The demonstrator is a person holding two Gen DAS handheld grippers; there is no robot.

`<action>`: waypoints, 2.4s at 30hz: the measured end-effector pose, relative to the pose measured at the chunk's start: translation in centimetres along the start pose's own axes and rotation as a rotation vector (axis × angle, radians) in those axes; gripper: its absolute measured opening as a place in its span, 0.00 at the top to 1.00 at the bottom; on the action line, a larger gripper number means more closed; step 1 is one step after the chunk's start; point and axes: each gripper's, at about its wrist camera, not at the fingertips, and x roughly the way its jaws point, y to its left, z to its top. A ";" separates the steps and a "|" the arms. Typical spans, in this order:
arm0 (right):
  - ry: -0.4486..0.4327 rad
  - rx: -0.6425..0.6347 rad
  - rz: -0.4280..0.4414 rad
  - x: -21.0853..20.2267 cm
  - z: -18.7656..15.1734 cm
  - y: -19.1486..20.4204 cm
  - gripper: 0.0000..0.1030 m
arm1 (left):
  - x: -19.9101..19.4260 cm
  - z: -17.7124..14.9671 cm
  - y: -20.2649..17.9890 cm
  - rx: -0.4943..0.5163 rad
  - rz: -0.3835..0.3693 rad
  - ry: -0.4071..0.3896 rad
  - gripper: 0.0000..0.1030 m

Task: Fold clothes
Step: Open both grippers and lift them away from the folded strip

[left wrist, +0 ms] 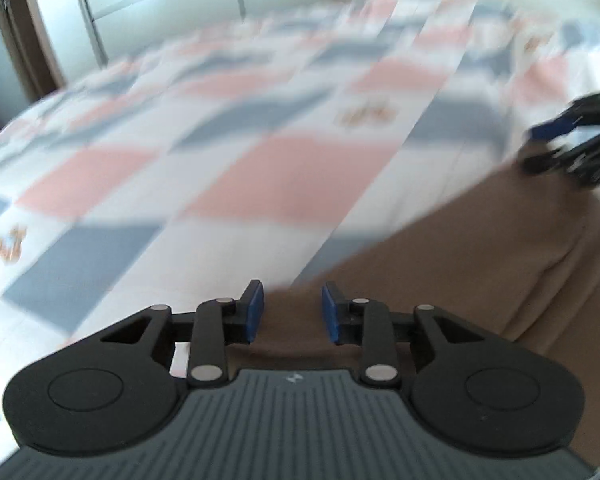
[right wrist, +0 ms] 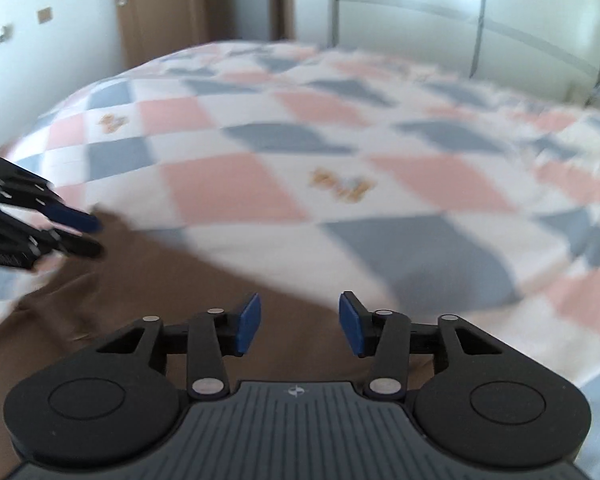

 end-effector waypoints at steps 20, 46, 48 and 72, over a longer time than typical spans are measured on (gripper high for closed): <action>0.047 -0.012 0.011 -1.4 -6.9 3.4 0.39 | -5.3 -3.0 -8.6 -0.096 0.003 0.075 0.67; 0.120 0.425 -0.090 -24.8 -17.5 11.1 0.18 | -25.7 -14.9 -17.2 -0.384 0.179 0.390 0.52; 0.099 0.443 -0.095 -26.9 -17.9 12.3 0.18 | -28.0 -15.9 -17.7 -0.370 0.184 0.373 0.52; 0.046 0.392 -0.121 -37.6 -20.4 20.7 0.16 | -35.2 -19.2 -18.1 -0.343 0.145 0.333 0.48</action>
